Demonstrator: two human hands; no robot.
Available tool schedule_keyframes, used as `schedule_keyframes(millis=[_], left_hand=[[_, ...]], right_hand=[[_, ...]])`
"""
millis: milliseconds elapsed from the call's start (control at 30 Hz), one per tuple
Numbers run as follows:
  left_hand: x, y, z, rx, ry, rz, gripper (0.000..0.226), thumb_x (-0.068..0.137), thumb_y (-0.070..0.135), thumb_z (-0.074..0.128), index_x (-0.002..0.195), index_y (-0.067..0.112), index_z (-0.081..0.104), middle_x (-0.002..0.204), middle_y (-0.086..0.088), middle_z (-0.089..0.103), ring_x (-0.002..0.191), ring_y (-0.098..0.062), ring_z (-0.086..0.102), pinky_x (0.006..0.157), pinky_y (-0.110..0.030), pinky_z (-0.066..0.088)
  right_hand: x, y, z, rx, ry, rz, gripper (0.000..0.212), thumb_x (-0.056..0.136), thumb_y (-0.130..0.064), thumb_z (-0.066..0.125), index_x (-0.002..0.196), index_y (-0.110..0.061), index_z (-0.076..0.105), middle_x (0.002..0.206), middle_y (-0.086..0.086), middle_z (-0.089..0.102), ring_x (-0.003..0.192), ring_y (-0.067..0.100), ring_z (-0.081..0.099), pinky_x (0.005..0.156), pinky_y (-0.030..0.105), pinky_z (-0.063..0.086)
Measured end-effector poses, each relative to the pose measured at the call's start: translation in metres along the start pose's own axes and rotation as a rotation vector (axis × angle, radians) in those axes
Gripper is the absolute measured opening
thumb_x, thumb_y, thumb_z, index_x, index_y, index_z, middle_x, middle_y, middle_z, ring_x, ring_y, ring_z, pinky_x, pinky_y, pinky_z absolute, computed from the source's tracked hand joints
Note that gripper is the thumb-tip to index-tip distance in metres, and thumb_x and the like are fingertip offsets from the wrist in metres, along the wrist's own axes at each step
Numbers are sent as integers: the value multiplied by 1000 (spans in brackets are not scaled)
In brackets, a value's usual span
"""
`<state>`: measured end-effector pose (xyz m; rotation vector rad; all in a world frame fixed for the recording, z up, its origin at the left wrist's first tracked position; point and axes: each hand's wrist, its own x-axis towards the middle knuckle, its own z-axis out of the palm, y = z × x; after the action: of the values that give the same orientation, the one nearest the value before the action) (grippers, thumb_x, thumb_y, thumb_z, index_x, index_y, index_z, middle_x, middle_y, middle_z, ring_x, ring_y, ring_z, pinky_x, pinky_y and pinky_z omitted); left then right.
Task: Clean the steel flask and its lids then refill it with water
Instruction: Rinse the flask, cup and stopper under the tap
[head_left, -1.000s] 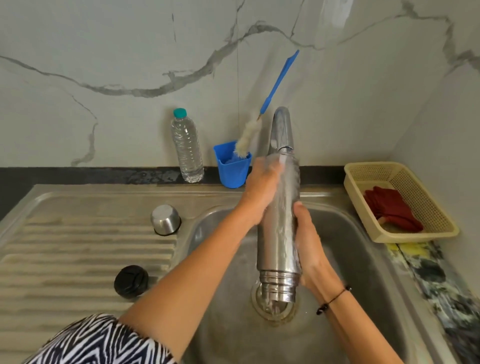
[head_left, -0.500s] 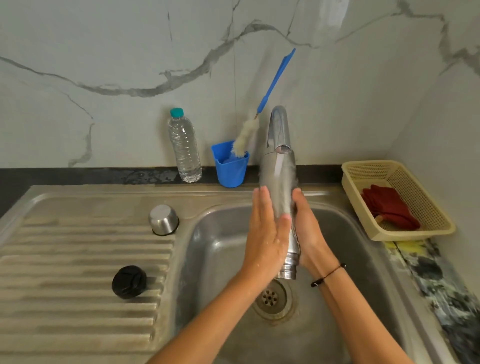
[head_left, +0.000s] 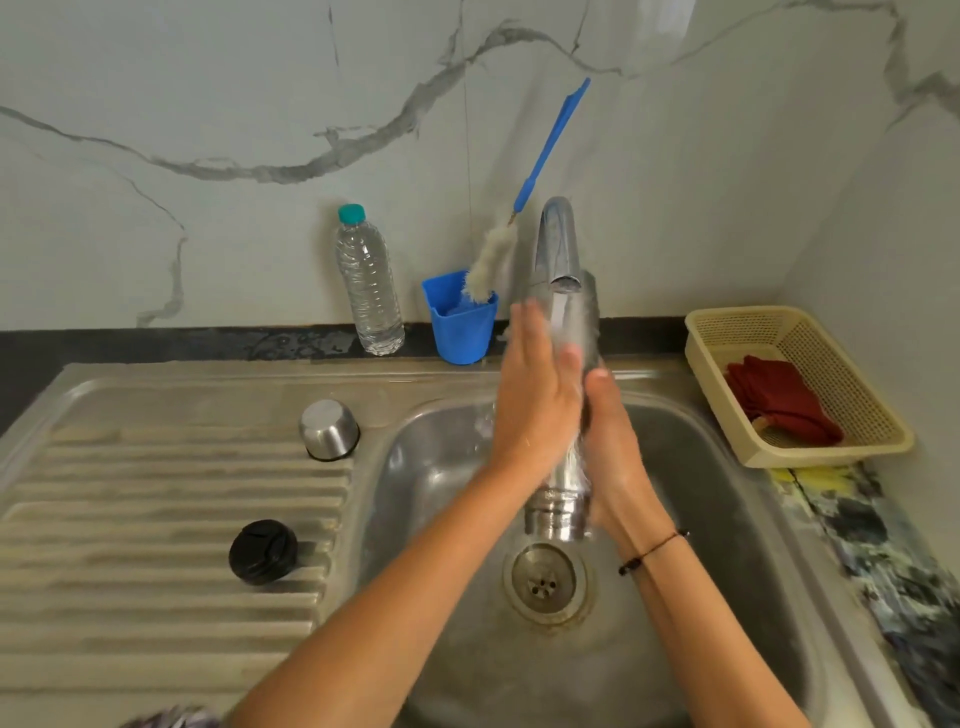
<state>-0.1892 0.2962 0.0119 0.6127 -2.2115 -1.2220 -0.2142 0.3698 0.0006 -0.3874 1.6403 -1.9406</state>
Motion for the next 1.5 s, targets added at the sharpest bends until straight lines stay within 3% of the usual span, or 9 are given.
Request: schedule_keyframes(millis=[100,233,367,467,600,733,1133,1300,1500], left_hand=[[-51,-10,7,-125,-88,50,56,104,36,24,150,31,-7,157,18,-13,139,13,-8,110,-6,1],[-64,-11,10,-245,-102,11,59,97,54,23,145,40,-9,152,29,-9,140,15,-4,116,-16,5],[-13,-9,0,-453,91,-132,68,90,55,38,146,18,26,135,-2,49,112,-3,55,94,-23,47],[12,-14,-7,-251,74,-272,41,97,37,44,131,14,41,123,-7,54,109,-22,57,97,-44,46],[19,-8,-2,-209,45,-450,69,88,50,54,140,11,31,135,-13,48,118,-29,53,98,-48,47],[30,-2,-1,-220,105,-548,65,79,55,67,121,11,44,114,-9,60,99,-24,62,87,-43,54],[24,-6,2,-513,290,-482,48,100,51,27,90,14,57,89,-5,60,89,-21,59,88,-39,48],[20,2,-1,-381,194,-409,34,97,49,42,100,16,46,83,1,54,75,-12,54,62,-25,43],[29,3,2,-610,245,-572,29,99,37,37,81,17,47,80,-5,48,77,-18,48,76,-39,46]], right_hand=[[9,-11,-7,60,20,20,46,99,-43,27,112,-13,59,93,14,70,79,23,68,62,28,57],[9,-20,-9,54,-62,119,51,95,-54,31,116,-16,57,100,19,68,83,30,67,72,41,58],[-4,-6,-13,-177,-172,-5,51,92,-54,33,125,-19,49,102,14,67,82,25,68,69,38,56],[-20,7,-19,-81,-174,124,56,83,-54,43,127,-20,49,105,16,66,85,25,68,73,37,55],[-26,13,-23,-328,-102,77,61,89,-44,50,143,-41,22,134,-14,44,109,6,55,88,27,48],[-36,14,-21,-583,-60,-57,69,91,-40,51,147,-38,10,119,-20,42,87,-9,51,66,5,41],[-40,17,-20,-646,18,-103,69,92,-38,49,148,-36,7,82,-25,47,71,1,56,58,7,45],[-39,19,-19,-679,-11,-104,69,92,-42,47,148,-36,8,79,-19,53,74,9,61,66,19,51],[-41,18,-25,-687,3,-127,70,91,-41,50,146,-39,7,78,-10,60,70,13,63,64,23,53]])
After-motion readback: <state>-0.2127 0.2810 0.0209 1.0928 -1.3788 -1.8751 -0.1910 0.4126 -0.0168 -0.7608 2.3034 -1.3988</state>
